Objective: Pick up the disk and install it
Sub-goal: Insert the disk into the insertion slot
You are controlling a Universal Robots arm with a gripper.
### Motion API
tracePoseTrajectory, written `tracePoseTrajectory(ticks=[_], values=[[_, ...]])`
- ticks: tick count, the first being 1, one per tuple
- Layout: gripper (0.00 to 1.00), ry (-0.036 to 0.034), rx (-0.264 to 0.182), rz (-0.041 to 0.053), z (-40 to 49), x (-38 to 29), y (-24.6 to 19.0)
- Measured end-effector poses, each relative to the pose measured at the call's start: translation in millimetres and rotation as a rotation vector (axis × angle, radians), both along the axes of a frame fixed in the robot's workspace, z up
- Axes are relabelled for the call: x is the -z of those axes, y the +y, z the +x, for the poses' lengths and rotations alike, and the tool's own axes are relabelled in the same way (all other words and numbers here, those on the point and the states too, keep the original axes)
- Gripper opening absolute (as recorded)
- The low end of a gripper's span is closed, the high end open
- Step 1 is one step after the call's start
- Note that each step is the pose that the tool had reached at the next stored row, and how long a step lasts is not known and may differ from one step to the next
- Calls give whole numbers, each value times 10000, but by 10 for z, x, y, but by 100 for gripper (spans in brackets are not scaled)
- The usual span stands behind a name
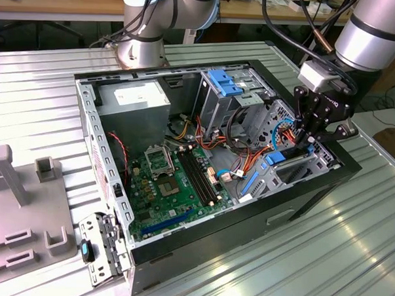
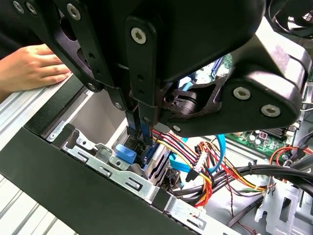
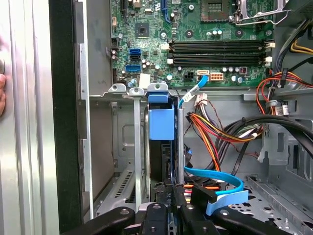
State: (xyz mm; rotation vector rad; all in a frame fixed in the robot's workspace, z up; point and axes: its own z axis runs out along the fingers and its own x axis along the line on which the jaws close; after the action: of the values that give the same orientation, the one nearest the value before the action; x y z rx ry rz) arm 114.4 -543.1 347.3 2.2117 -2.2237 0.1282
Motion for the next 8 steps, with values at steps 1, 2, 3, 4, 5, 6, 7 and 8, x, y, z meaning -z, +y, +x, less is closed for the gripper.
tracePoseTrajectory(ticks=[1, 2, 3, 4, 5, 6, 7, 8], values=[[17, 0, -7, -1, -1, 0, 0], [17, 0, -13, -1, -2, 0, 0], [17, 0, -23, 0, -2, 0, 1], [17, 0, -31, 0, -2, 0, 1], [17, 0, -37, 0, -2, 0, 1], [17, 0, -43, 0, -3, 0, 1], [17, 0, -47, -1, -3, 0, 1], [17, 0, -50, 0, -3, 2, 2]])
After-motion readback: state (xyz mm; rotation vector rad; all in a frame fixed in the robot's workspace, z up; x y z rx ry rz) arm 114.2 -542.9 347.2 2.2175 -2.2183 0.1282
